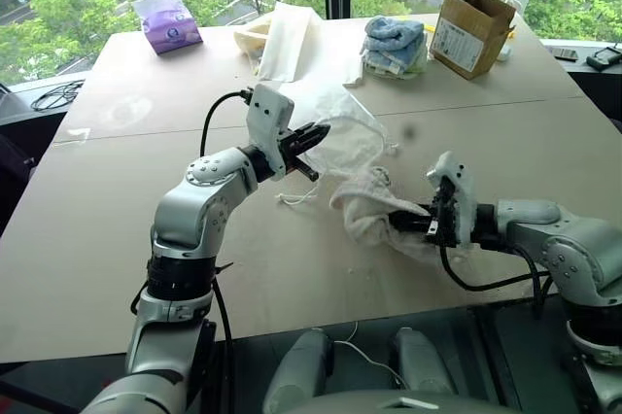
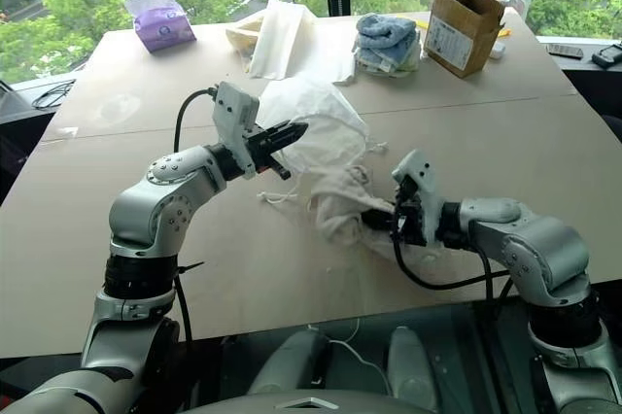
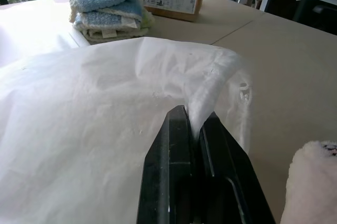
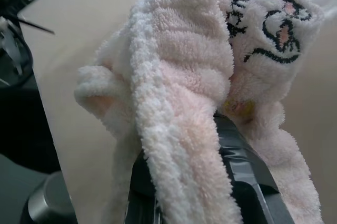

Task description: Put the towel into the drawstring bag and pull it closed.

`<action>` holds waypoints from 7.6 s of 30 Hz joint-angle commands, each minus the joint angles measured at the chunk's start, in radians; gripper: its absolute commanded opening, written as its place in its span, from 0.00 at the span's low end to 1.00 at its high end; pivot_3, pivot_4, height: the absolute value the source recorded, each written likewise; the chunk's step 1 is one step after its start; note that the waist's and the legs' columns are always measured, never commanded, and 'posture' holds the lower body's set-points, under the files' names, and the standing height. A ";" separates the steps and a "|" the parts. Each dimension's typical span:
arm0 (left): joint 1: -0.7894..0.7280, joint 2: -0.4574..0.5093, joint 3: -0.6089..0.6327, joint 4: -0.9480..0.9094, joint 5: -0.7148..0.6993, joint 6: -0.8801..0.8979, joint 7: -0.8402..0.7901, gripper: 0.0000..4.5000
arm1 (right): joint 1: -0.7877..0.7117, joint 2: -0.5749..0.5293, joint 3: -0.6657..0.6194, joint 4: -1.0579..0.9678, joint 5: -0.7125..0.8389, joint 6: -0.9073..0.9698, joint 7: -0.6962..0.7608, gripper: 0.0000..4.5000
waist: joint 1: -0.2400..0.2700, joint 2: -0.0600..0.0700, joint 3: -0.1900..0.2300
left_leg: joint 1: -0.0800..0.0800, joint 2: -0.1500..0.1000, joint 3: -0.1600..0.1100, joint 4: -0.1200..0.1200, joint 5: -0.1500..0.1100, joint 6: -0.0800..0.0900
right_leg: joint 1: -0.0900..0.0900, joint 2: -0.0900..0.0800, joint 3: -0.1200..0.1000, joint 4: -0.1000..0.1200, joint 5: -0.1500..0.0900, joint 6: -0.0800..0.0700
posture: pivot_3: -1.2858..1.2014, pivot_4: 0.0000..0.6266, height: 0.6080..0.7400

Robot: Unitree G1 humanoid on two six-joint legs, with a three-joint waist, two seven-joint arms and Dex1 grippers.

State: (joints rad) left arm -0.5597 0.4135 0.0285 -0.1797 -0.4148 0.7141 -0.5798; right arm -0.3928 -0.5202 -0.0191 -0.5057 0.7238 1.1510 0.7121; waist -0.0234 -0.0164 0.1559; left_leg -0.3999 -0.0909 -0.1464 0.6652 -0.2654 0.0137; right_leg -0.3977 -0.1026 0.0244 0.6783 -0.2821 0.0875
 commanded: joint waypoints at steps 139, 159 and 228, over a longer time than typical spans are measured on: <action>-0.132 -0.153 0.015 0.133 -0.134 0.150 0.075 0.00 | 0.295 -0.048 -0.012 0.076 -0.405 -0.613 -0.283 0.75 | -0.016 0.002 0.000 | 0.002 0.003 0.005 -0.002 0.002 -0.003 | -0.004 0.003 0.005 0.004 0.000 0.000 | 0.52 0.24 1.00; -0.118 -0.131 0.021 0.116 -0.131 0.145 0.079 0.00 | 0.031 0.220 -0.006 0.435 -0.487 -0.725 -0.369 0.16 | -0.013 0.001 0.000 | 0.001 0.003 0.003 -0.001 0.002 -0.003 | -0.004 0.003 0.004 0.004 0.000 0.000 | 0.52 0.24 1.00; 0.172 0.011 -0.185 0.364 0.334 -0.432 -0.078 0.42 | 0.065 0.358 -0.008 0.396 -0.538 -0.740 -0.461 0.00 | -0.019 0.004 -0.002 | 0.004 0.005 0.012 -0.004 0.002 -0.003 | -0.011 0.005 0.016 0.015 0.000 -0.001 | 0.52 0.24 1.00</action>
State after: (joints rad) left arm -0.4168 0.4099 -0.1552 0.1564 -0.1333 0.2725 -0.6937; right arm -0.3294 -0.1658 -0.0290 -0.0639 0.1817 0.4159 0.2525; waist -0.0424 -0.0122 0.1536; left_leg -0.3953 -0.0864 -0.1340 0.6615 -0.2632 0.0105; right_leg -0.4083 -0.0976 0.0408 0.6932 -0.2819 0.0868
